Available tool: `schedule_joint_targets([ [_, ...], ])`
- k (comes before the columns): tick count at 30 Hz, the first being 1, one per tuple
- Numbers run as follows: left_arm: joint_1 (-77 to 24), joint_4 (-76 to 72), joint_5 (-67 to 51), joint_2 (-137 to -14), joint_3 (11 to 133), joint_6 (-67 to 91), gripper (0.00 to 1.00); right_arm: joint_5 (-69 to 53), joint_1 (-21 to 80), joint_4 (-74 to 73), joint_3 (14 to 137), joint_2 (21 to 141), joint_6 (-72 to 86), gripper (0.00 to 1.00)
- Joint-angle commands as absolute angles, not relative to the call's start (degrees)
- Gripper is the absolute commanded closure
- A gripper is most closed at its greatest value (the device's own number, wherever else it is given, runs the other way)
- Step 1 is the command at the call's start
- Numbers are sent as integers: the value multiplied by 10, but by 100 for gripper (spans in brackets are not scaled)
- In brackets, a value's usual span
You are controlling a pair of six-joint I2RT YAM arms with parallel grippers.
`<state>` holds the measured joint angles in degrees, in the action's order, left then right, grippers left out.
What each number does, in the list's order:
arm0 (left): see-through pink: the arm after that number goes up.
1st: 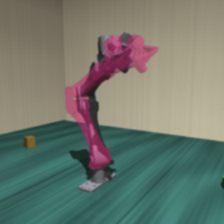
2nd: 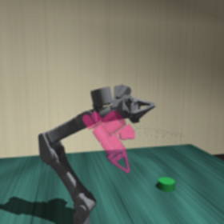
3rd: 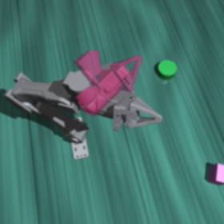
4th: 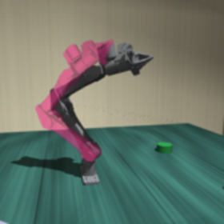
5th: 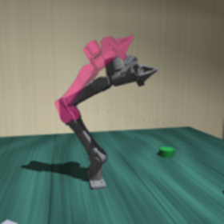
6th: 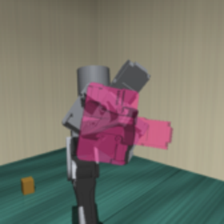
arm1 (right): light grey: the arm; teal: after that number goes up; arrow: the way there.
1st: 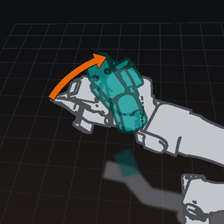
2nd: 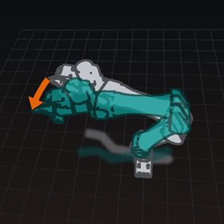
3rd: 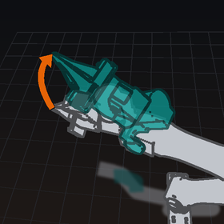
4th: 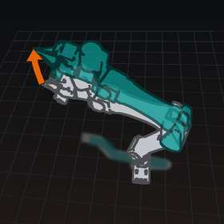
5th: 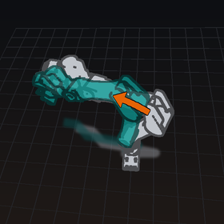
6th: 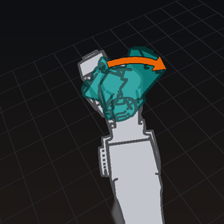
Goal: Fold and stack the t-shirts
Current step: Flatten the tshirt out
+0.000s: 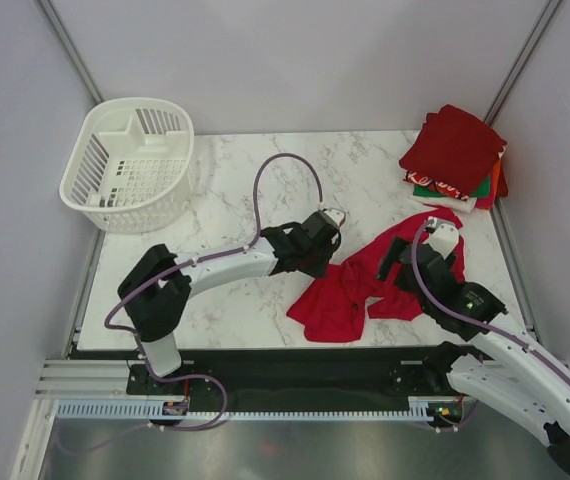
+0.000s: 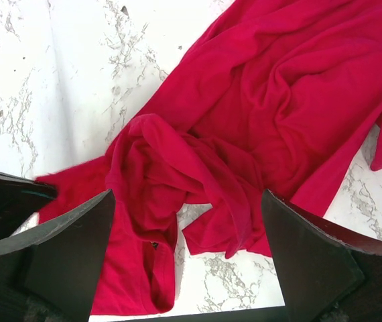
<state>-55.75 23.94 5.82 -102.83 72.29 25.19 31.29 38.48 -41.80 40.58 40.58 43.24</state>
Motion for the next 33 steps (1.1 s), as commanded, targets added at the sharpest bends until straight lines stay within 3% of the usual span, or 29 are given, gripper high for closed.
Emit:
schedule_joint_targets([
  [1, -560, 234, 90, -912, 791, 224, 98, 309, 386, -397, 412, 414, 421, 2],
  [9, -555, 234, 90, -835, 770, 224, 98, 259, 385, -316, 388, 488, 419, 2],
  [10, -555, 317, 233, -836, 755, 154, 98, 260, 386, -293, 375, 502, 417, 2],
  [20, -522, 340, 265, -797, 691, 163, 98, 279, 386, -202, 363, 615, 397, 2],
  [25, -488, 351, 250, -773, 660, 166, 98, 209, 386, -154, 340, 709, 417, 3],
  [30, -454, 351, 244, -765, 643, 162, 98, 121, 395, -108, 312, 715, 451, 7],
  [33, -435, 352, 238, -769, 649, 156, 98, 63, 451, -64, 299, 717, 478, 11],
])
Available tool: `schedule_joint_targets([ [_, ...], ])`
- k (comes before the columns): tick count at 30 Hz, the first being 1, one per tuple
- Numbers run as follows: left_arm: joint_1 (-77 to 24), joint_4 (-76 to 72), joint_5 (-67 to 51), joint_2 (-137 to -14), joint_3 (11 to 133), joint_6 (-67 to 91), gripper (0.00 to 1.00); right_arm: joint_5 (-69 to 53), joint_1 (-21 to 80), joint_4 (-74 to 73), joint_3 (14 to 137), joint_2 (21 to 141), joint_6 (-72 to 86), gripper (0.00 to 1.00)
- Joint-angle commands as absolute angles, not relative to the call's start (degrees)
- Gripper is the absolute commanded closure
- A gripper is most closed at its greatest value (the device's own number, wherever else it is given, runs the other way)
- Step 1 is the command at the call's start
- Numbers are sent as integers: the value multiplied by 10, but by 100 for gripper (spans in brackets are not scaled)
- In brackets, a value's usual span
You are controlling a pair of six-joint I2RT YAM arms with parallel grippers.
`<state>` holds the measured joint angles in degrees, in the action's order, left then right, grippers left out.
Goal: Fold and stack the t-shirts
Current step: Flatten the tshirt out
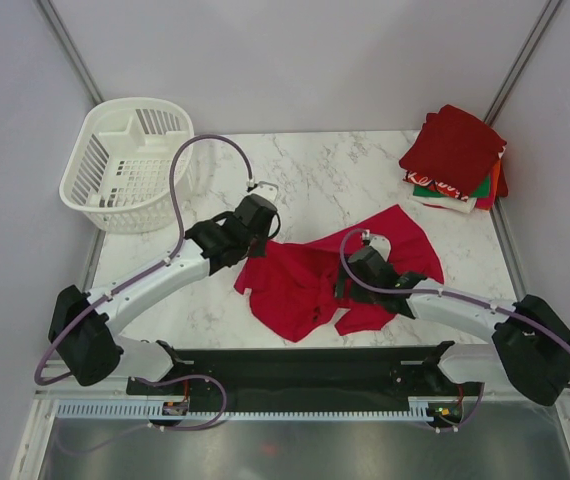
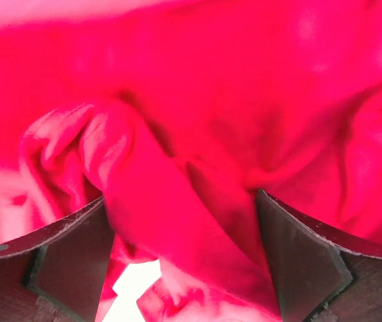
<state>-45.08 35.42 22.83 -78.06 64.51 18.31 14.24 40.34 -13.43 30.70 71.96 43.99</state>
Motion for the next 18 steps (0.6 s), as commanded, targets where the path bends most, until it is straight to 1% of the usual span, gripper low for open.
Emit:
schedule_joint_targets([
  [1, -432, 354, 234, -770, 655, 151, 98, 54, 476, -50, 303, 720, 494, 11],
  [2, -426, 355, 231, -774, 658, 149, 98, 40, 503, -39, 311, 725, 497, 11],
  [3, -424, 356, 229, -777, 663, 147, 98, 33, 564, -20, 323, 741, 497, 11],
  [6, -417, 367, 230, -787, 679, 133, 98, 39, 667, -39, 420, 778, 465, 8],
  [8, -417, 376, 234, -790, 687, 127, 98, 71, 683, -73, 445, 780, 461, 4],
  [11, -415, 382, 240, -792, 686, 119, 98, 157, 676, -138, 475, 753, 440, 2],
  [12, -414, 383, 243, -792, 684, 116, 98, 181, 661, -185, 497, 741, 434, 2],
  [13, -415, 387, 248, -792, 675, 116, 98, 238, 612, -265, 524, 717, 421, 2],
  [14, -415, 388, 248, -792, 675, 116, 98, 239, 612, -266, 528, 716, 421, 2],
  [16, -414, 388, 250, -791, 667, 117, 98, 272, 578, -291, 526, 697, 421, 2],
  [18, -415, 388, 255, -788, 660, 120, 98, 261, 499, -299, 496, 658, 421, 2],
])
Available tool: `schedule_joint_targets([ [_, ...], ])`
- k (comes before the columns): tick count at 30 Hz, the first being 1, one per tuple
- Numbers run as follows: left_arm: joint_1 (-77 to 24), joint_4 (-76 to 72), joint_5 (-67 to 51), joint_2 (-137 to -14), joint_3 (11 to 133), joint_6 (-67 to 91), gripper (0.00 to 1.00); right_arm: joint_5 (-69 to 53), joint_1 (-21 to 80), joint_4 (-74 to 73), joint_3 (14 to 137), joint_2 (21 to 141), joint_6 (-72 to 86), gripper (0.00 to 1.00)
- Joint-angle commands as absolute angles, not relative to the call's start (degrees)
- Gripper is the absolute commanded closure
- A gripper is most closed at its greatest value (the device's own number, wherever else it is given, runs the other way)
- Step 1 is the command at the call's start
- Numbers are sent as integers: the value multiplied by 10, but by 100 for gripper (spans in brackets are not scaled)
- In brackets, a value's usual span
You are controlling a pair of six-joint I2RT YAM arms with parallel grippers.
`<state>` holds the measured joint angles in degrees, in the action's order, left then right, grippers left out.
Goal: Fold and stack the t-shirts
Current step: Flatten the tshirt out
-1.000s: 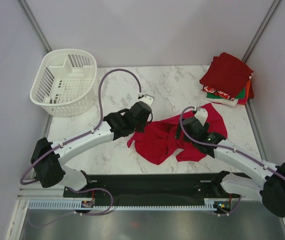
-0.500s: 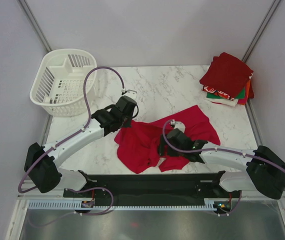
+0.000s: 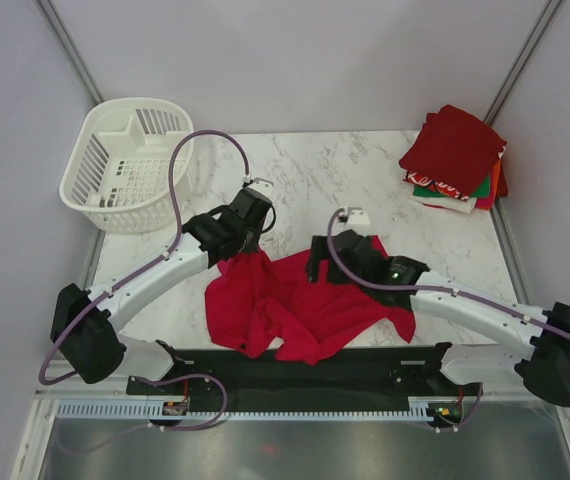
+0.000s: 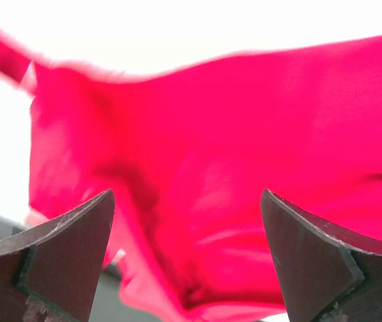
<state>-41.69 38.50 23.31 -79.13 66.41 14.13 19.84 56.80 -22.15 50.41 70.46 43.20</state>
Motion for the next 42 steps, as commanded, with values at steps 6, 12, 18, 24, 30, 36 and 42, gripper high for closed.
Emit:
schedule_joint_targets([
  [6, -415, 387, 251, -785, 650, 125, 98, 179, 318, -279, 433, 627, 387, 19],
  [12, -414, 388, 237, -795, 650, 129, 98, 156, 277, -270, 425, 674, 378, 30],
  [18, -415, 388, 233, -793, 648, 132, 98, 97, 216, -233, 397, 720, 368, 39],
  [24, -416, 388, 230, -794, 650, 133, 98, 47, 185, -193, 382, 758, 366, 50],
  [30, -415, 388, 229, -795, 649, 133, 98, 49, 177, -186, 373, 768, 363, 53],
  [36, -415, 388, 229, -796, 649, 133, 98, 47, 158, -177, 360, 772, 357, 53],
  [42, -416, 388, 229, -796, 649, 133, 98, 40, 146, -171, 355, 774, 352, 52],
])
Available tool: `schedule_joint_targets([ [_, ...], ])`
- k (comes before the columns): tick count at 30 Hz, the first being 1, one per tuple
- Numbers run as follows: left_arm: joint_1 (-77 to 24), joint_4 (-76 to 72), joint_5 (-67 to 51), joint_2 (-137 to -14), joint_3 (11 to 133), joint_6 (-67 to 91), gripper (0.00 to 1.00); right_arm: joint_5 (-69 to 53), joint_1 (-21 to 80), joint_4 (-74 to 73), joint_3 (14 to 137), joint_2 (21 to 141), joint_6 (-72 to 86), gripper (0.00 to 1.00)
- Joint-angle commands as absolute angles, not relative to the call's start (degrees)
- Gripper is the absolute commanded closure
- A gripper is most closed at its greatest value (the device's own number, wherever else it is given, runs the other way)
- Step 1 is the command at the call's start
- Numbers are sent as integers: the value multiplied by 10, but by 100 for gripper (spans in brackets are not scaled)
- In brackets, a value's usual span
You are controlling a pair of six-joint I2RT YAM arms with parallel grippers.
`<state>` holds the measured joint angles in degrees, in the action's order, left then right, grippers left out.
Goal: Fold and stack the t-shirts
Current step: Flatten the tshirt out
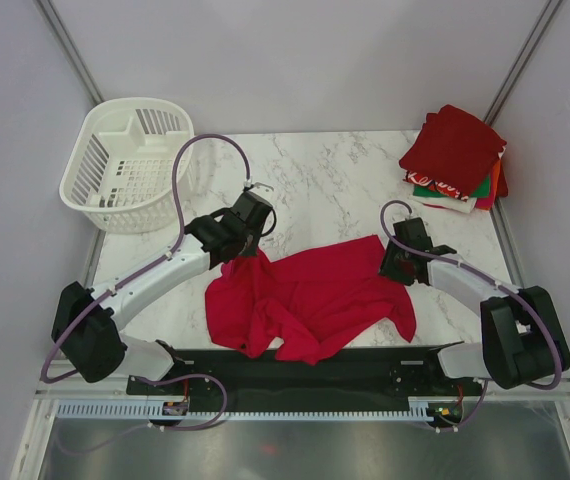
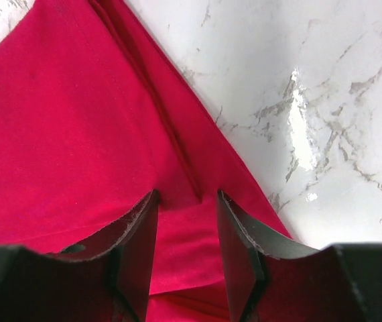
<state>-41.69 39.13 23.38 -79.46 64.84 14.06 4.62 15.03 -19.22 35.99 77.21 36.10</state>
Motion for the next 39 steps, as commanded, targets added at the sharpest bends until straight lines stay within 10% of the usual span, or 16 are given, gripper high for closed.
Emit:
schedule_joint_targets([
  [1, -416, 388, 229, -796, 649, 133, 98, 39, 144, -168, 354, 775, 352, 52],
  [29, -415, 388, 229, -796, 647, 134, 98, 28, 143, -178, 377, 772, 337, 94],
  [39, -415, 388, 229, -795, 647, 134, 98, 36, 143, -213, 400, 756, 325, 88],
])
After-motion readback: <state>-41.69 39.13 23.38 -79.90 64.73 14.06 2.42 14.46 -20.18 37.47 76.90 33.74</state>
